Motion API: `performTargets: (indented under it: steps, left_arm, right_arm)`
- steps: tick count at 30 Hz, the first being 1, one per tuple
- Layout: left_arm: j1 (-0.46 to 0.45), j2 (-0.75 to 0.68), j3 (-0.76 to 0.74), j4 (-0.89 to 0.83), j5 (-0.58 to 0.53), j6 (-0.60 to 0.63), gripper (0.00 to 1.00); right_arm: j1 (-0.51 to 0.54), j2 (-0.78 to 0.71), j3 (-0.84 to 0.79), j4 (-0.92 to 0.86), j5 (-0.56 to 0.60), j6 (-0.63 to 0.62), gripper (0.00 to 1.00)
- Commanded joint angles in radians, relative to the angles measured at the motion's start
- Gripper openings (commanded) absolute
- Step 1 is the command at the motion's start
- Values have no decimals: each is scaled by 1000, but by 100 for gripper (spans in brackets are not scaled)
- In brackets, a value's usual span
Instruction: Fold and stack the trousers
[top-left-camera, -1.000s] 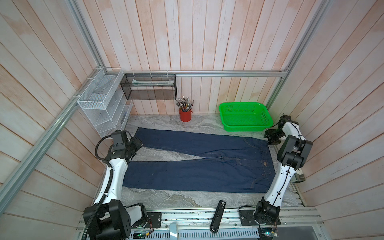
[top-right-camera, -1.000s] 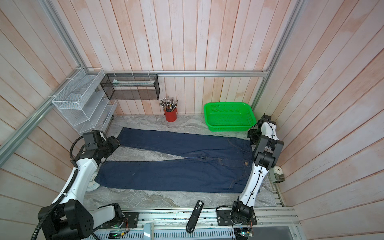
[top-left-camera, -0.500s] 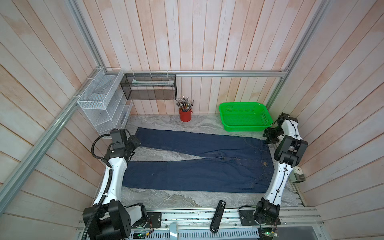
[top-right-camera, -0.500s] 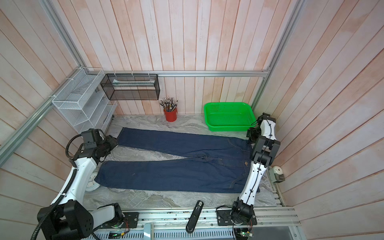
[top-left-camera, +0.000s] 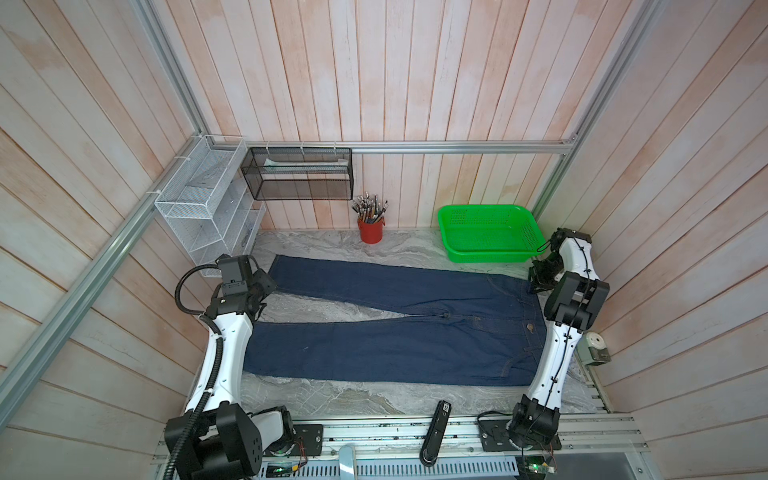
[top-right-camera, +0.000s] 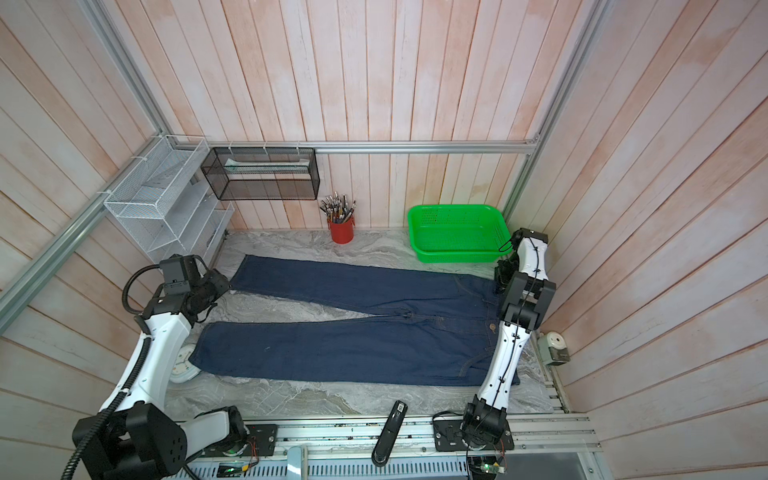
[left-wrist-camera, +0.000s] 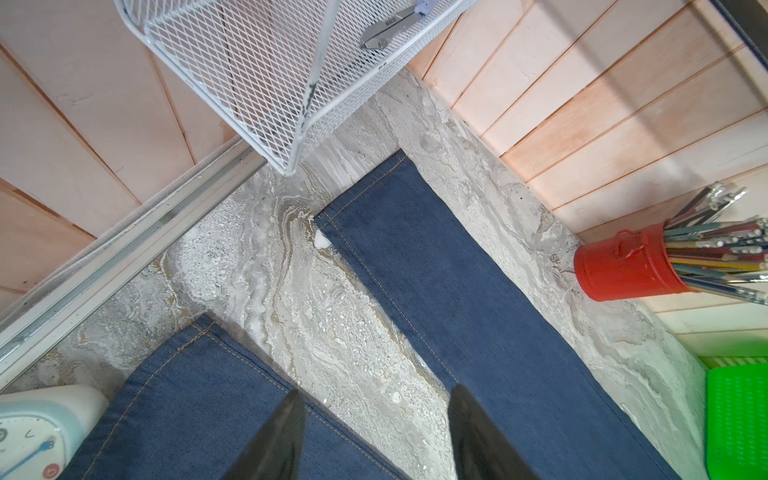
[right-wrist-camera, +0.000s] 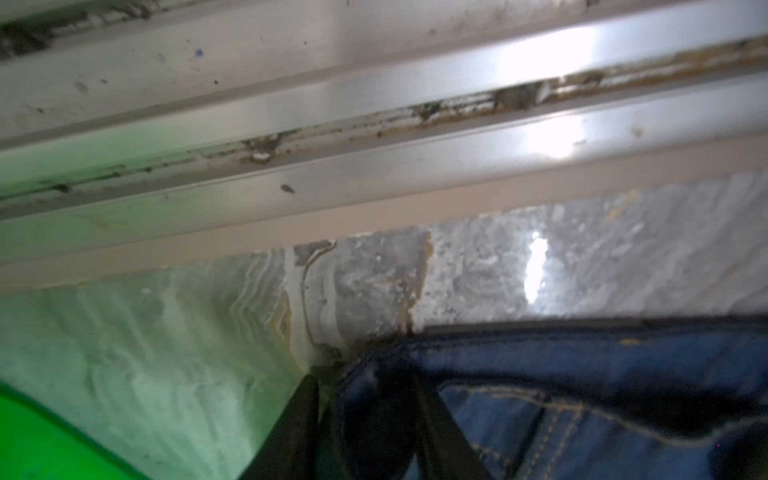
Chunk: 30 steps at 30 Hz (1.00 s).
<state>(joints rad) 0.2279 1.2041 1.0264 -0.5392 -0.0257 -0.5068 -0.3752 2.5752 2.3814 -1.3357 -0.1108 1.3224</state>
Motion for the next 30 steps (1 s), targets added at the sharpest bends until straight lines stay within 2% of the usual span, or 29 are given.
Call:
performTargets:
  steps: [1,7,12,18,21,30]
  left_arm:
    - [-4,-9,32,-17,-39,27,59]
    - [-4,-14,32,-15,0,25,58]
    - [-4,36,69,-22,101,30,59]
    - [-35,200,202,-53,171,-45,60]
    - [-56,304,273,-56,156,-109,60]
    - [-73,688,591,-61,72,-197,58]
  right_arm:
    - [14,45,5,-55,34,0,22]
    - [37,-31,45,18,64,-26,3]
    - [55,-146,-15,59,92,-74,0]
    - [77,-355,-374,260,69,-98,0]
    - [77,-437,-540,355,50,-102,0]
    - [83,-548,-775,493,-12,-156,0]
